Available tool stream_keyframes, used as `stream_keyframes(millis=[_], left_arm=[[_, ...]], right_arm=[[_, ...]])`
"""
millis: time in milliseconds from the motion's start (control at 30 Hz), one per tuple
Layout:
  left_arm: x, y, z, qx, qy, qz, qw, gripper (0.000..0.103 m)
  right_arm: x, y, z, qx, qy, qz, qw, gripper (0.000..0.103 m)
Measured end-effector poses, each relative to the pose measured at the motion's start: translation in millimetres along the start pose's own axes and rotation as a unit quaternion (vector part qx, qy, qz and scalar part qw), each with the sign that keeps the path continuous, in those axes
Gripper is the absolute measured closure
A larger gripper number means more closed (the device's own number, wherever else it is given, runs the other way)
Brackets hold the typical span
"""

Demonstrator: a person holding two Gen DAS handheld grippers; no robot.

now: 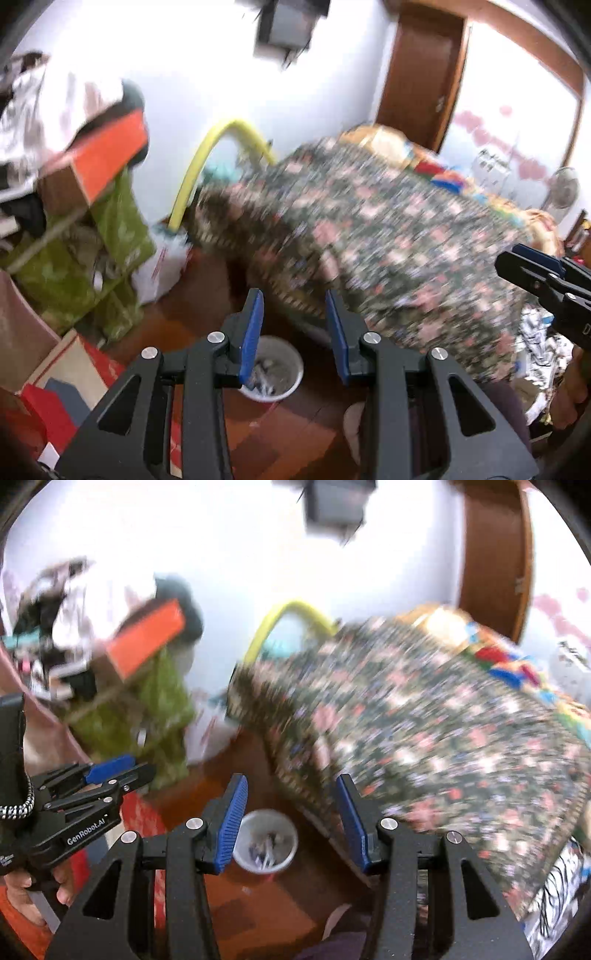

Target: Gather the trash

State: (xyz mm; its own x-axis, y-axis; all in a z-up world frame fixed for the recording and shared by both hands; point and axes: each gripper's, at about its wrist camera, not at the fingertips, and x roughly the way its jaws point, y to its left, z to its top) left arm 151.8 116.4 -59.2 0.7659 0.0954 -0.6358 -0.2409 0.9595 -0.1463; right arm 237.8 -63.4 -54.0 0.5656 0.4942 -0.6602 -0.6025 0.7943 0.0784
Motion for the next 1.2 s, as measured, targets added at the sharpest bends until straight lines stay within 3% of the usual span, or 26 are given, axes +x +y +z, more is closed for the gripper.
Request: stream_keyframes(millis=[133, 333, 467, 600, 667, 733, 900, 967, 1200], left_arm=[[-46.0, -26.6, 6.6, 0.024, -0.052, -0.034, 0.9978, 0.07], [-109.5, -55.3, -0.9, 0.047, -0.123, -0.083, 0.9878, 0.07], [-139.4, -67.8, -15.5, 0.06, -0.145, -0.11, 0.9815, 0.07], [-157.2, -75.3, -32.8, 0.084, -0.152, -0.112, 0.9784, 0.069], [-162.2, -78.2, -41.4, 0.096, -0.151, -0.106, 0.9781, 0.06], [-166.1, -78.8, -50.7, 0.101, -0.15, -0.098, 0.9785, 0.037], [-171.2, -76.7, -68.1, 0.109, -0.149, -0.087, 0.9789, 0.012], [-174.2, -75.8, -75.1, 0.11, -0.156, -0.08, 0.9784, 0.012], [-175.9, -73.9, -81.6, 0.115, -0.151, -0.075, 0.979, 0.011]], right_arm=[[-64.8, -4.3, -5.5, 0.024, -0.069, -0.059, 0.996, 0.057], [-145.5, -5.6, -25.4, 0.074, -0.148, -0.122, 0.979, 0.057], [-175.7, -2.7, -43.9, 0.097, -0.17, -0.144, 0.97, 0.057], [-191.4, 4.1, -64.6, 0.103, -0.179, -0.163, 0.965, 0.056], [-193.4, 6.9, -73.9, 0.107, -0.175, -0.162, 0.965, 0.045], [-196.0, 9.0, -82.7, 0.11, -0.173, -0.157, 0.966, 0.037], [-201.8, 14.6, -99.6, 0.115, -0.177, -0.165, 0.963, 0.011], [-204.8, 18.2, -104.5, 0.12, -0.182, -0.171, 0.961, 0.0], [-209.1, 20.8, -111.3, 0.12, -0.181, -0.166, 0.962, 0.0]])
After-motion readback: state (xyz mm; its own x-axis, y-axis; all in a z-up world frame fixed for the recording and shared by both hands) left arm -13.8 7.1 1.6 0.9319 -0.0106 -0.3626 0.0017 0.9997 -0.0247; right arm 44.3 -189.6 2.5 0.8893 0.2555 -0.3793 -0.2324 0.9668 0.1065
